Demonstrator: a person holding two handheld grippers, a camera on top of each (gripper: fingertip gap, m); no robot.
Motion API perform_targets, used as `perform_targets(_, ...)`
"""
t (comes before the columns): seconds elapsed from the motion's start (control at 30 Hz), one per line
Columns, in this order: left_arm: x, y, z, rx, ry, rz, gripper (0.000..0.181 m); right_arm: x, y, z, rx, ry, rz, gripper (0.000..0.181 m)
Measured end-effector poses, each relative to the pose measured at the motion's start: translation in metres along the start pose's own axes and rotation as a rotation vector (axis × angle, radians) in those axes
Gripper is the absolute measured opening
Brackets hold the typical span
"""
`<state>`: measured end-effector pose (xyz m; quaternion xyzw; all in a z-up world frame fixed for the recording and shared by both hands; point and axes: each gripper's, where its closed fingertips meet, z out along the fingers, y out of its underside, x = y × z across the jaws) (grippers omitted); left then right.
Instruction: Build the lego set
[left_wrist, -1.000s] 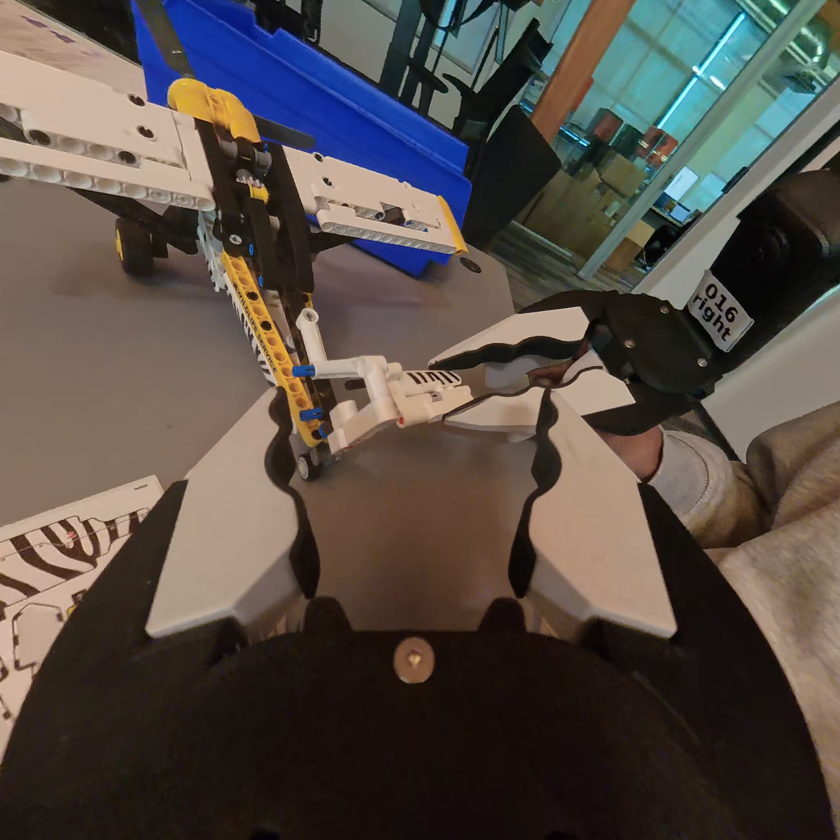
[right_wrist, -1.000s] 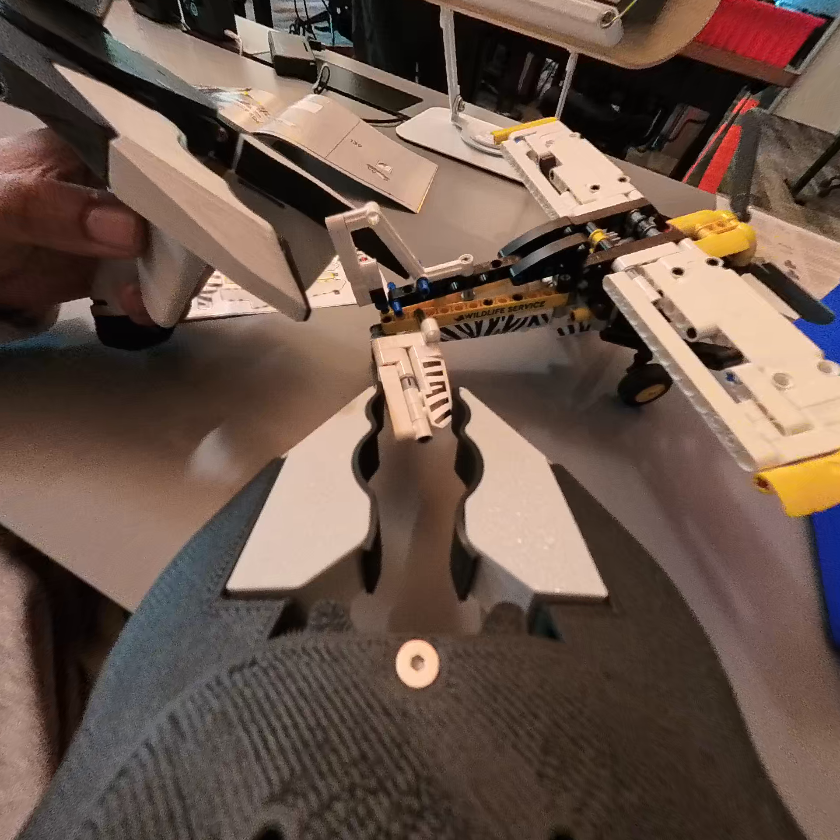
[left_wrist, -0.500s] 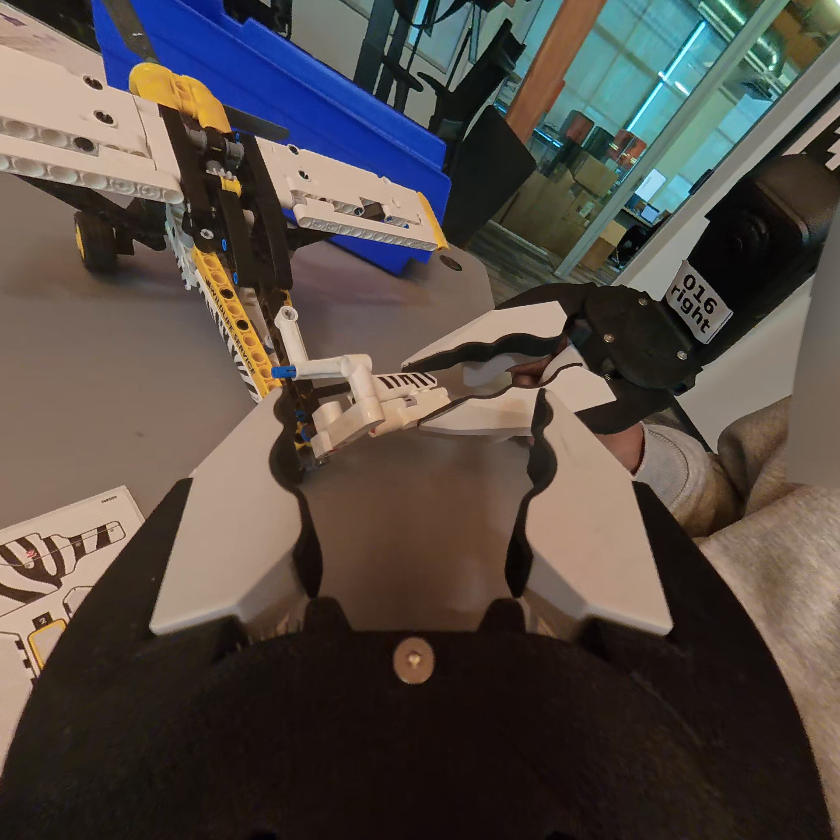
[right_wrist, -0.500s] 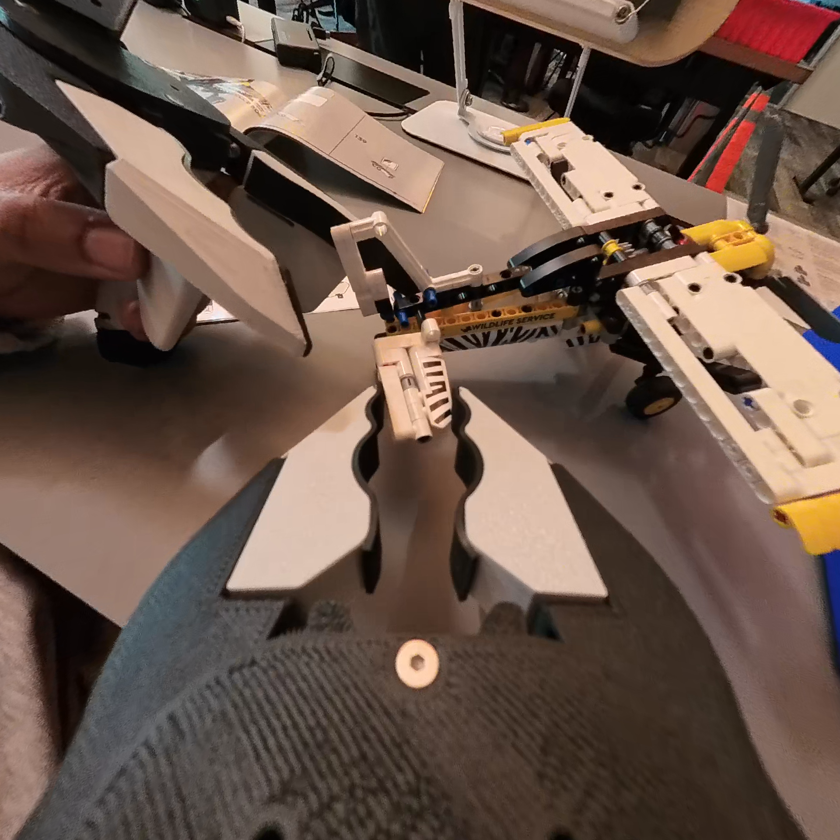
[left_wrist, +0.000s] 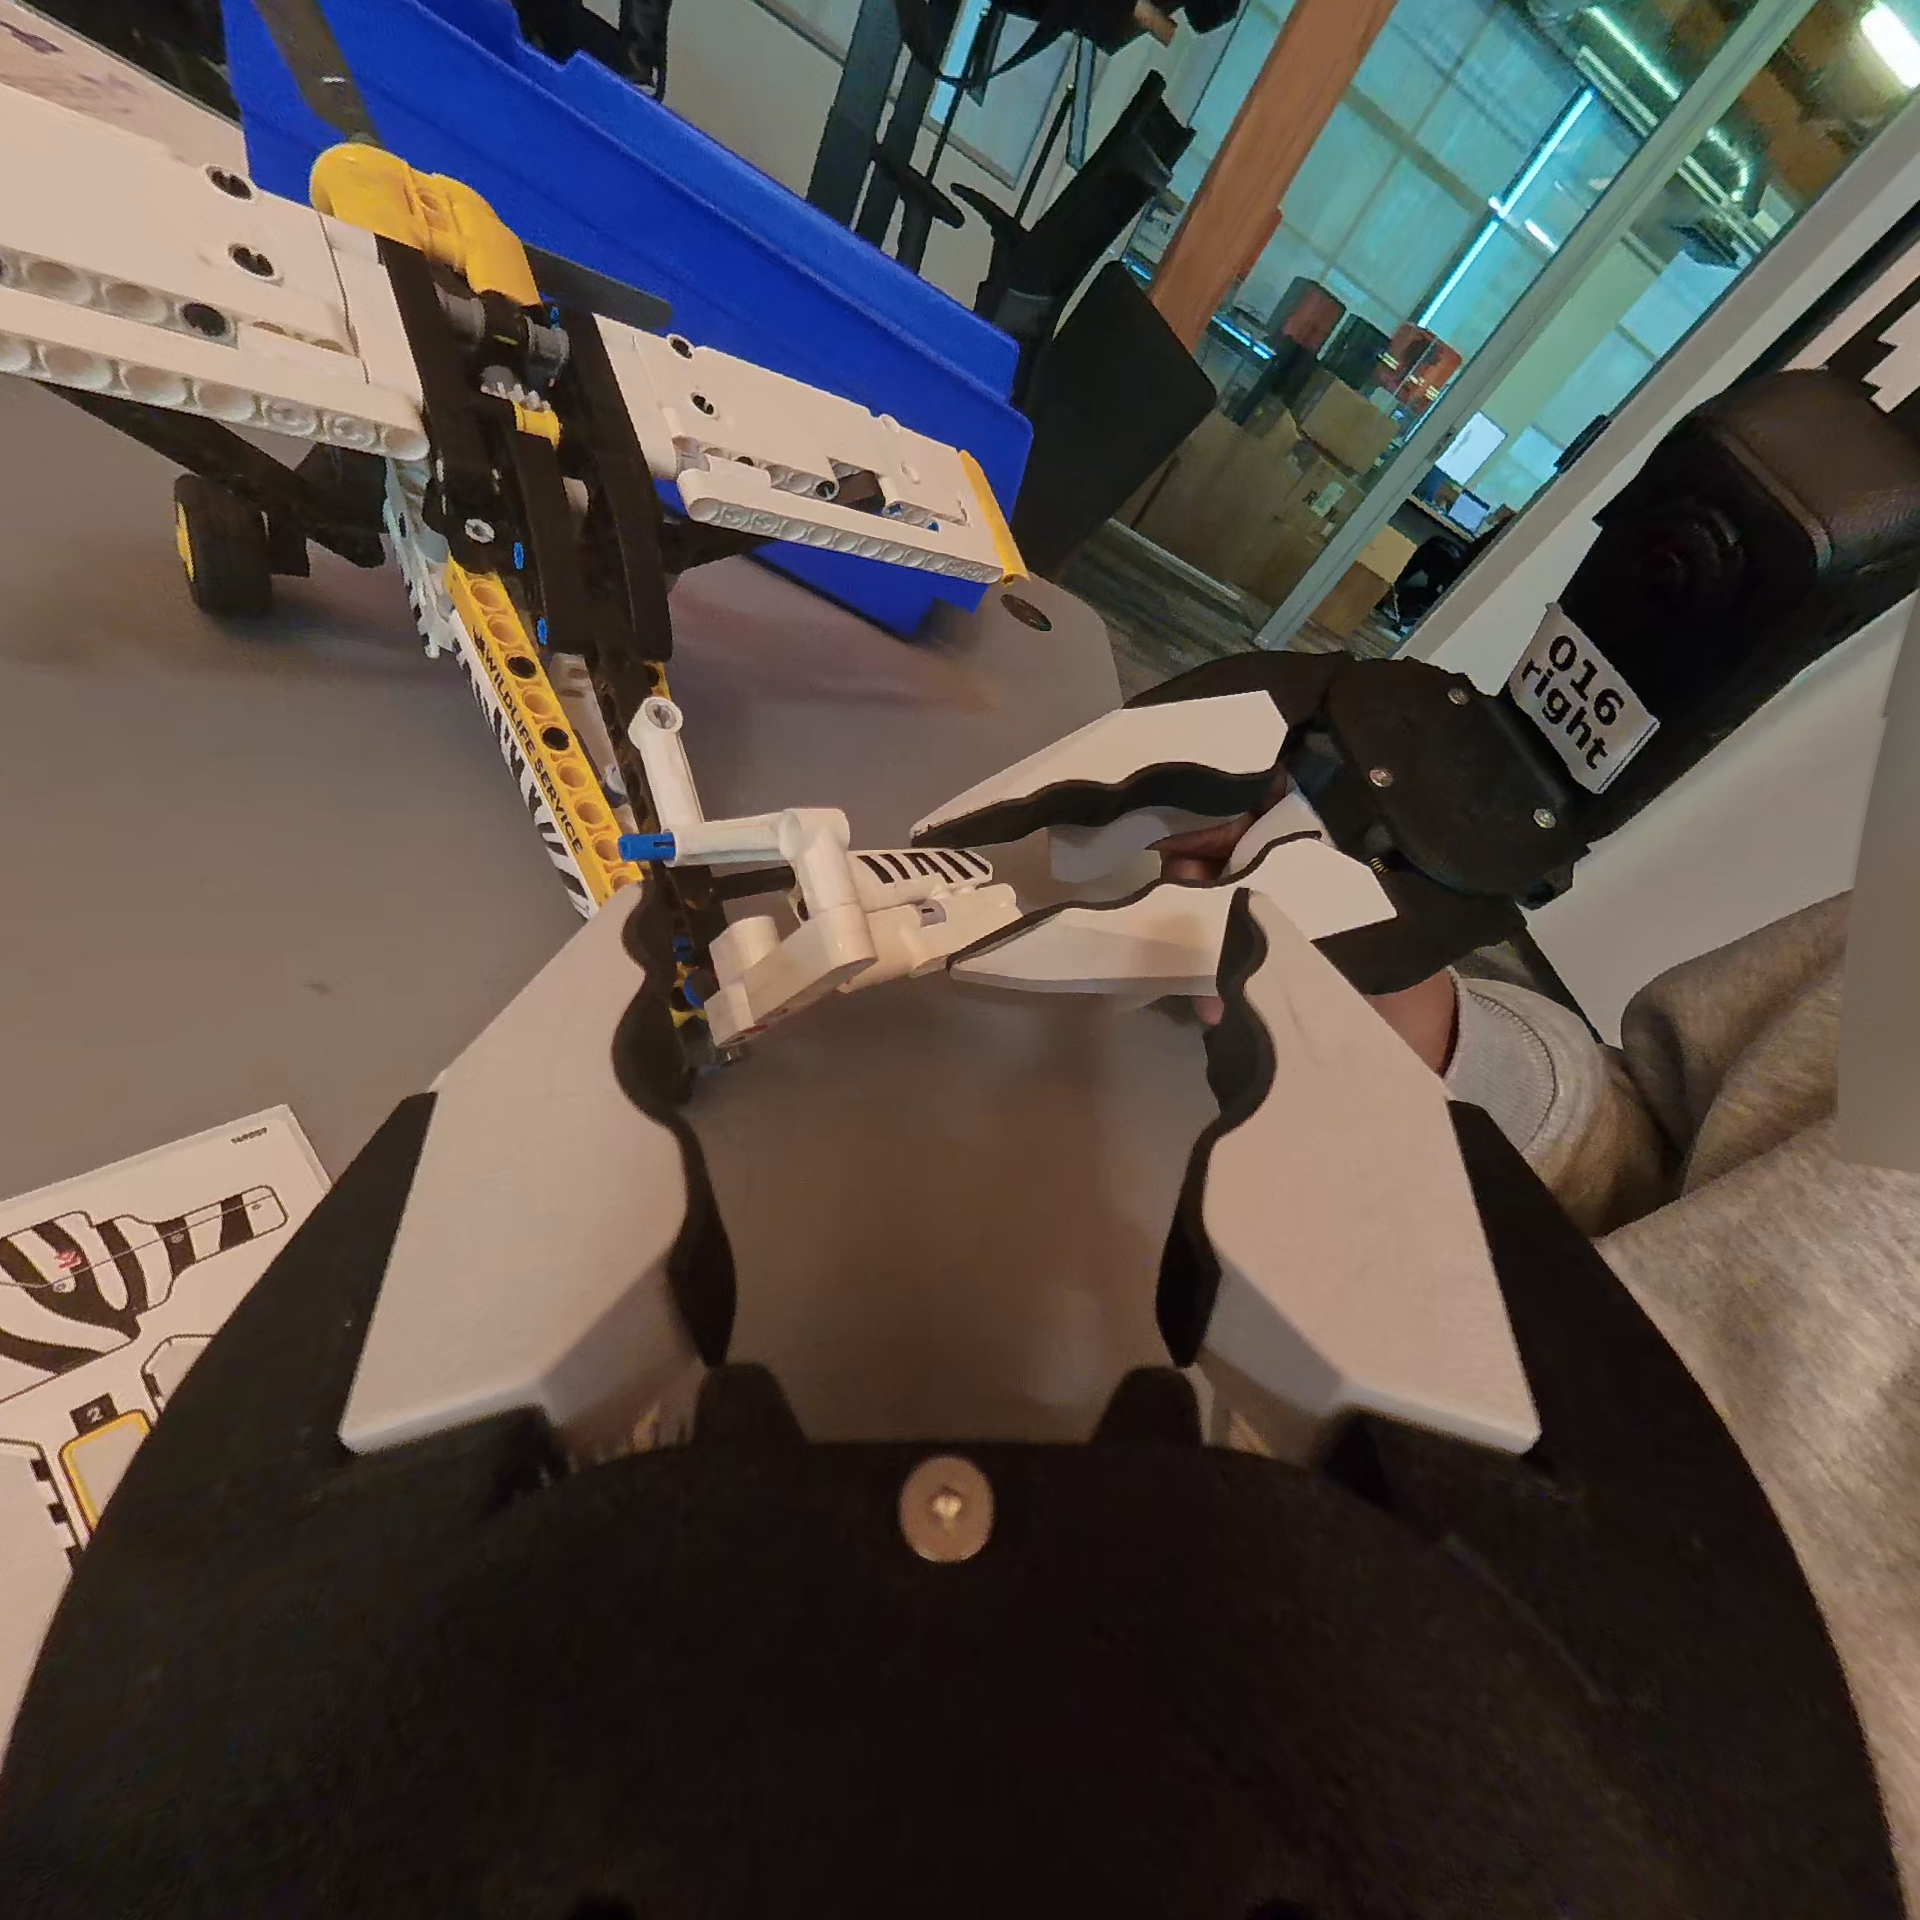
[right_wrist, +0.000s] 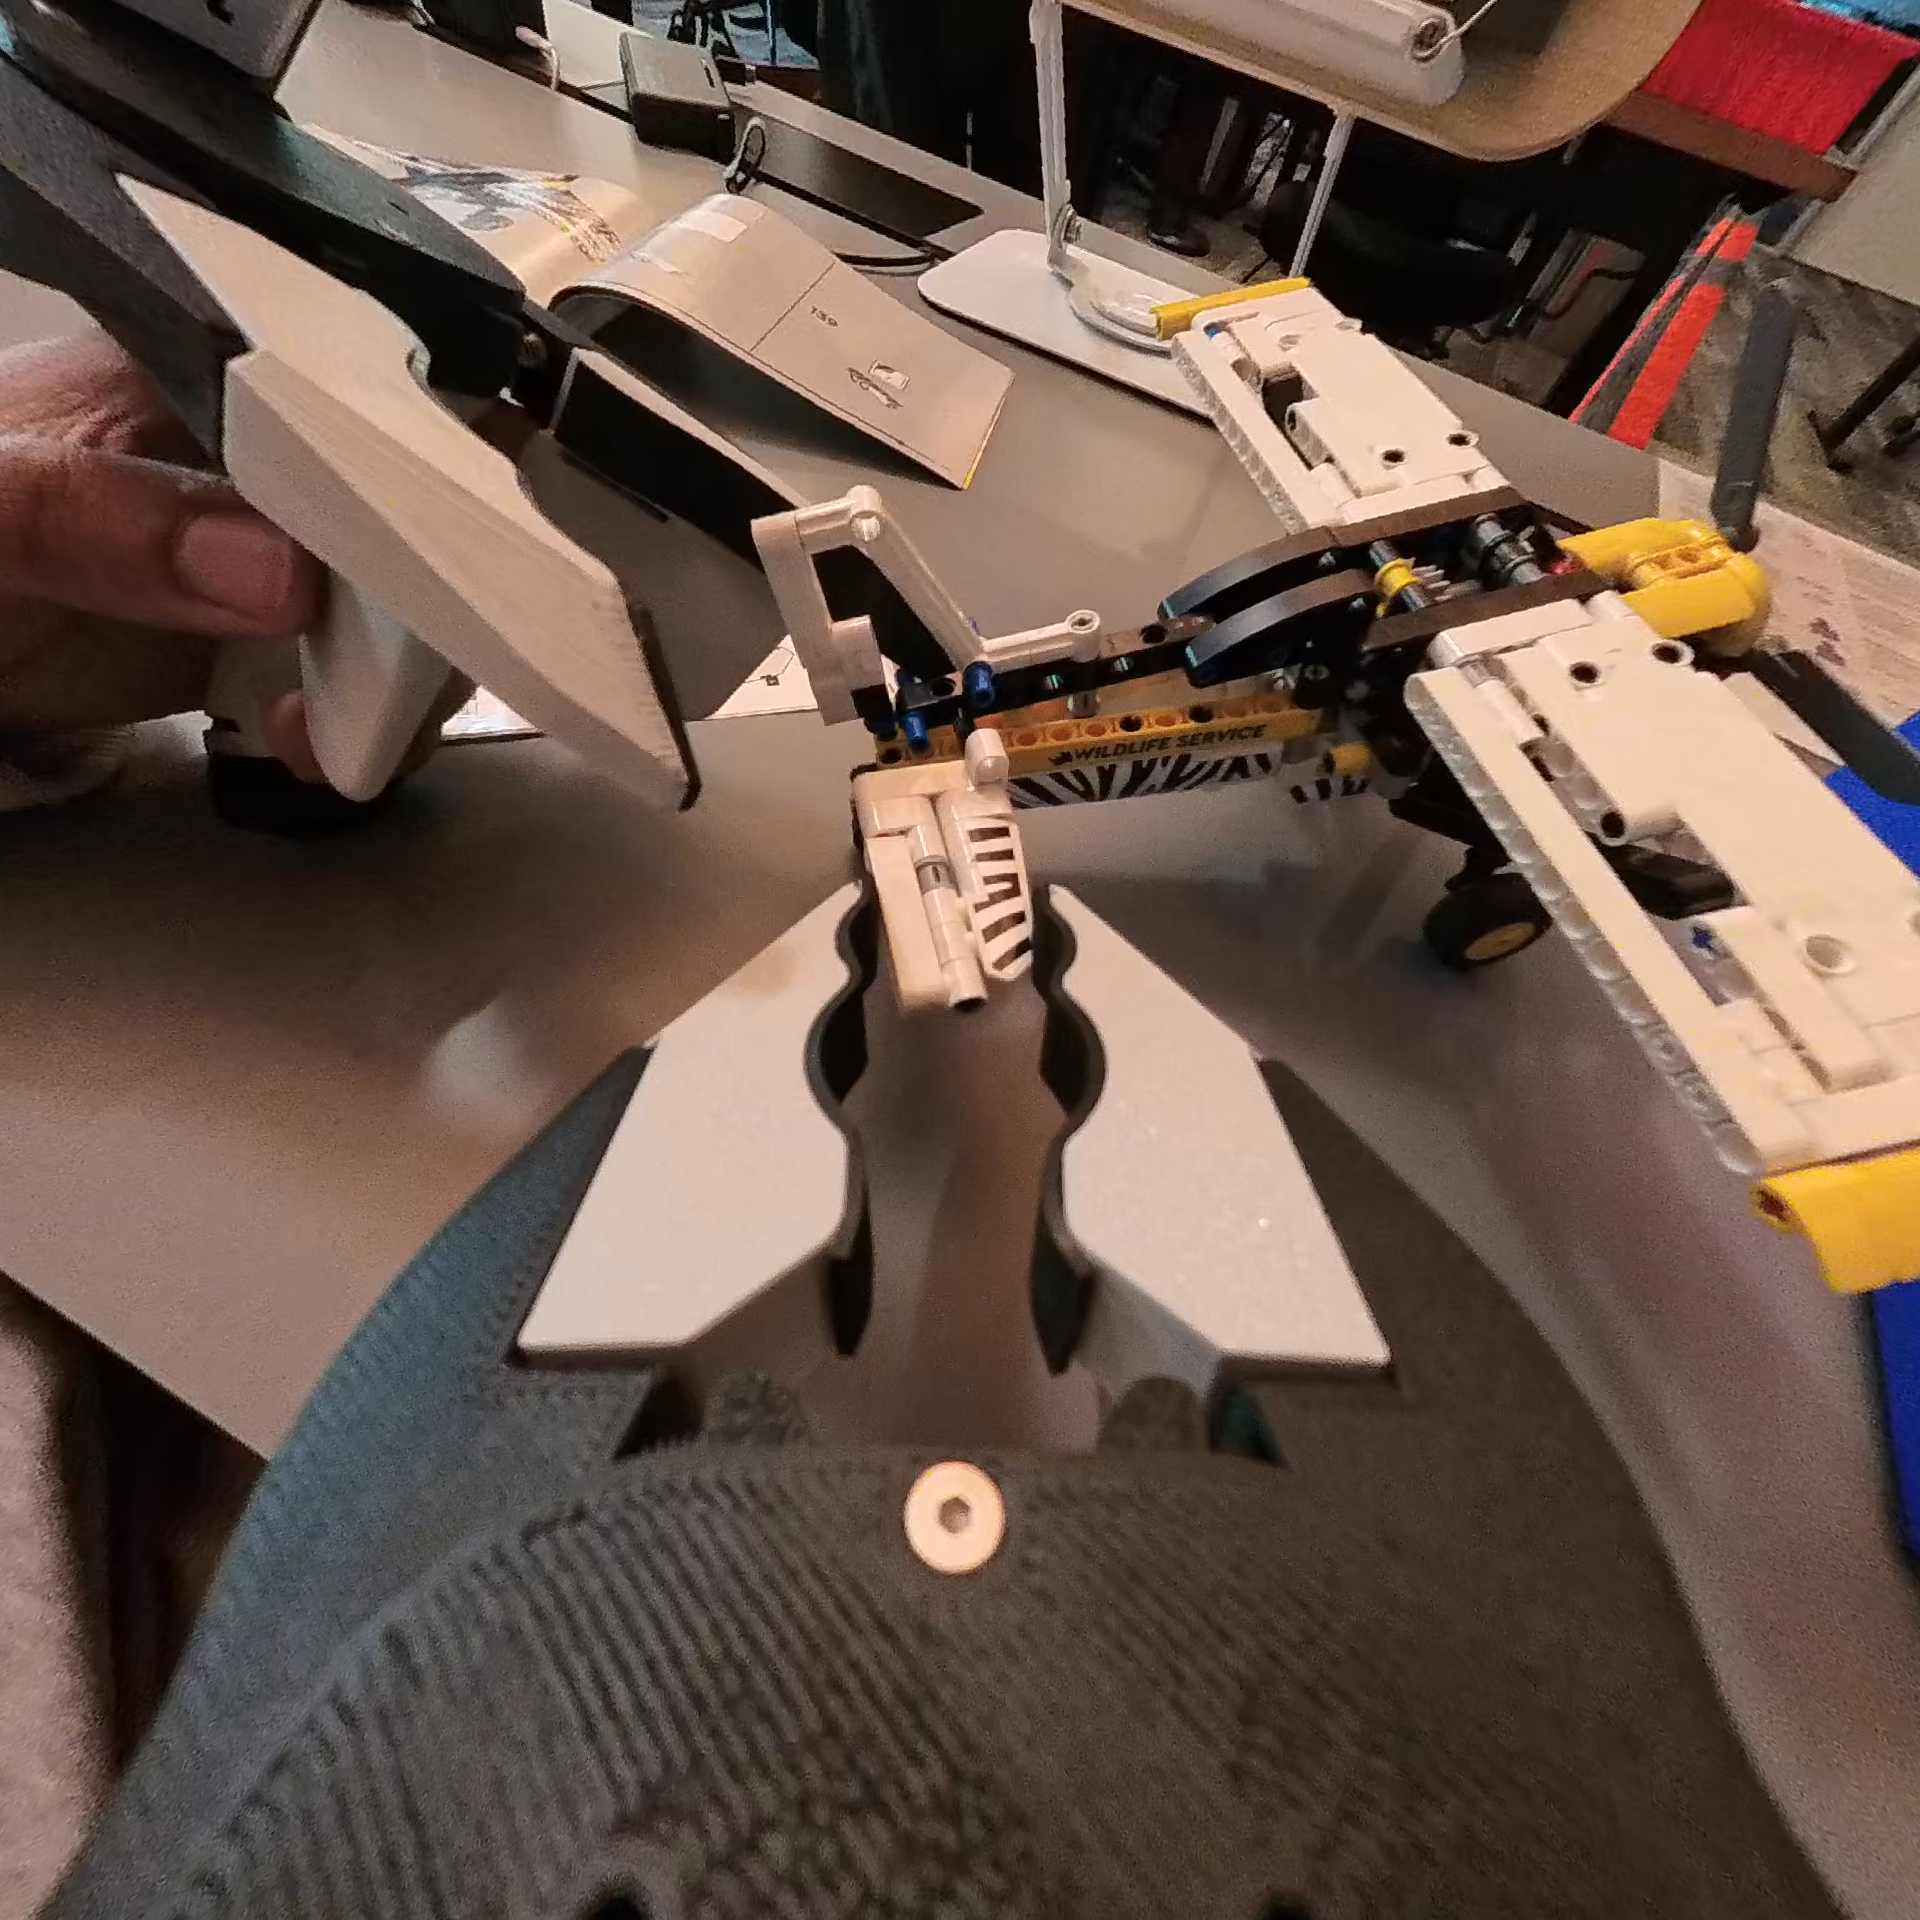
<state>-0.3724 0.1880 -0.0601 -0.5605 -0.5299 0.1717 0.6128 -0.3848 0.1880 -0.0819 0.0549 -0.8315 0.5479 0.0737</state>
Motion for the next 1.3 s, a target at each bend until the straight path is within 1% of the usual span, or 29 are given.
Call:
perform_targets(0.2,0.000,0.000,0.000,0.001,-0.001,-0.001,0.105,0.000,0.000,0.000,0.001,-0.018,0.022,0.029)
perform_targets(0.53,0.000,0.000,0.000,-0.001,-0.001,0.000,0.105,0.000,-0.005,-0.002,0.029,-0.130,0.230,0.029)
perform_targets(0.7,0.000,0.000,0.000,0.003,0.000,-0.005,0.105,-0.002,-0.003,-0.001,0.013,-0.142,0.251,0.028)
perform_targets(0.97,0.000,0.000,0.000,0.003,0.002,-0.008,0.105,-0.004,0.001,0.001,-0.013,-0.113,0.185,0.028)
perform_targets(1.13,0.000,0.000,0.001,0.001,0.004,-0.013,0.104,-0.004,0.007,0.003,-0.050,-0.047,0.054,0.028)
perform_targets(1.3,-0.001,-0.001,0.000,0.012,0.007,-0.026,0.105,-0.002,0.007,0.005,-0.048,0.036,-0.119,0.028)
